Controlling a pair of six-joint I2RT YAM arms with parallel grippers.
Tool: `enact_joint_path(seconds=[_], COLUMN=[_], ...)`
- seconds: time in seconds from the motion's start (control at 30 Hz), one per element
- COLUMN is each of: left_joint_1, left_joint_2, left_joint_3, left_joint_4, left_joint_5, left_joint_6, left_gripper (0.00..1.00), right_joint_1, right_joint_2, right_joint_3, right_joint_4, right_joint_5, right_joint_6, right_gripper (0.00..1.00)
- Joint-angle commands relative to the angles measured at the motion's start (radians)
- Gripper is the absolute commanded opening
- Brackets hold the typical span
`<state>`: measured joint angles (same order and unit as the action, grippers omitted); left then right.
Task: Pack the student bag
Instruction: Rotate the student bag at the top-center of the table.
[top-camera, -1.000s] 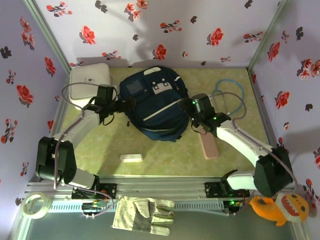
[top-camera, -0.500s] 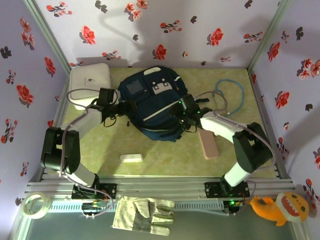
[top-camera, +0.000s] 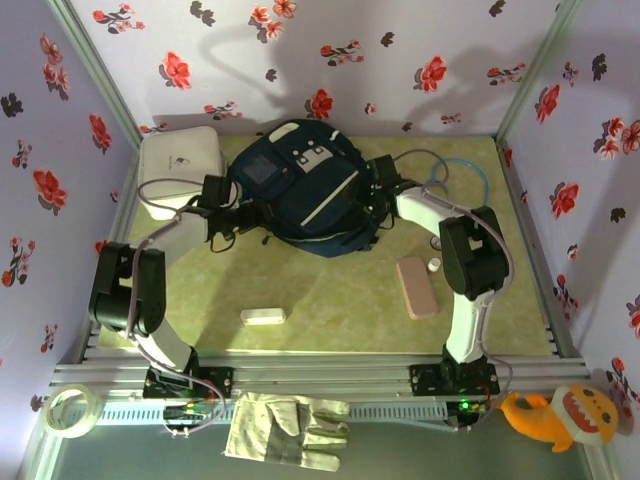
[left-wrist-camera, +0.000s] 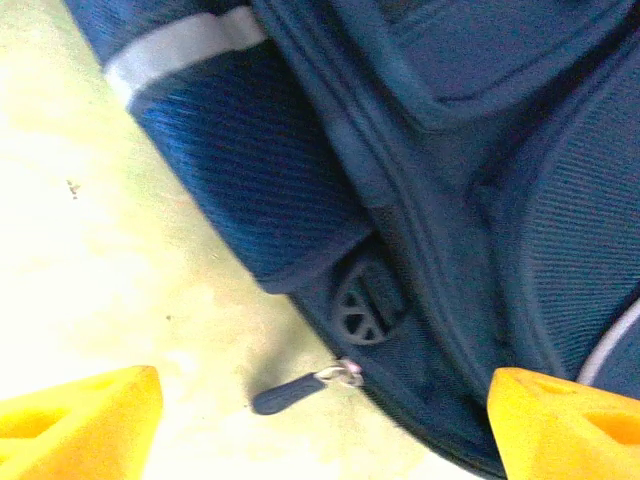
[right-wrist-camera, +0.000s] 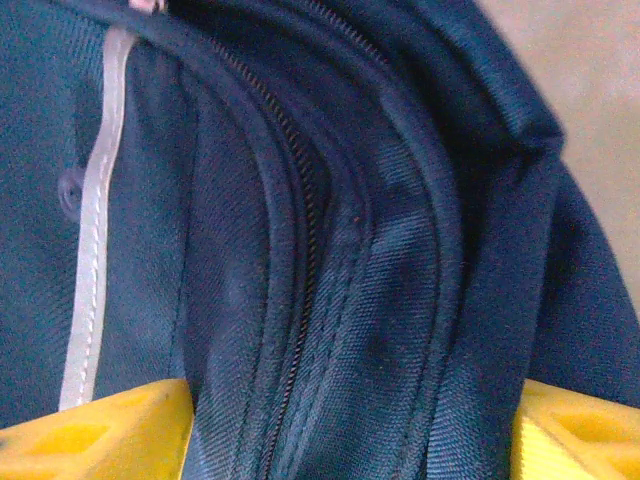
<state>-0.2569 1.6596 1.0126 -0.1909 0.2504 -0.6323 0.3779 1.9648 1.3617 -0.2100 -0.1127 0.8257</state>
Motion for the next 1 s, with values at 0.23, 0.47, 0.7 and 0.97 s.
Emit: enact_joint_path(seconds=[0.23, 0.47, 0.7, 0.97], left_joint_1=[0.004, 0.004, -0.004, -0.028], left_joint_2=[0.095, 0.147, 0.184, 0.223], left_joint_3=[0.017, 0.017, -0.005, 0.017], left_joint_4=[0.165, 0.241, 0.285, 0.297], left_joint_5=[-0.027, -0.033, -0.082, -0.082], left_joint_6=[-0.205, -0.292, -0.366, -0.368], left_gripper=[0.64, 0.52, 0.48, 0.44], right_joint_1=[-0.025, -0.020, -0.002, 0.032], right_joint_2=[-0.170, -0.339, -0.460, -0.488], right_joint_3=[-0.035, -0.203, -0.310, -0.339], right_joint_4=[-0.044, -0.021, -0.014, -0.020], right_joint_5=[0.067, 0.024, 0.037, 0.041], right_joint_6=[-0.114, -0.068, -0.053, -0.035], right_gripper=[0.76, 0.80, 0.91, 0.91])
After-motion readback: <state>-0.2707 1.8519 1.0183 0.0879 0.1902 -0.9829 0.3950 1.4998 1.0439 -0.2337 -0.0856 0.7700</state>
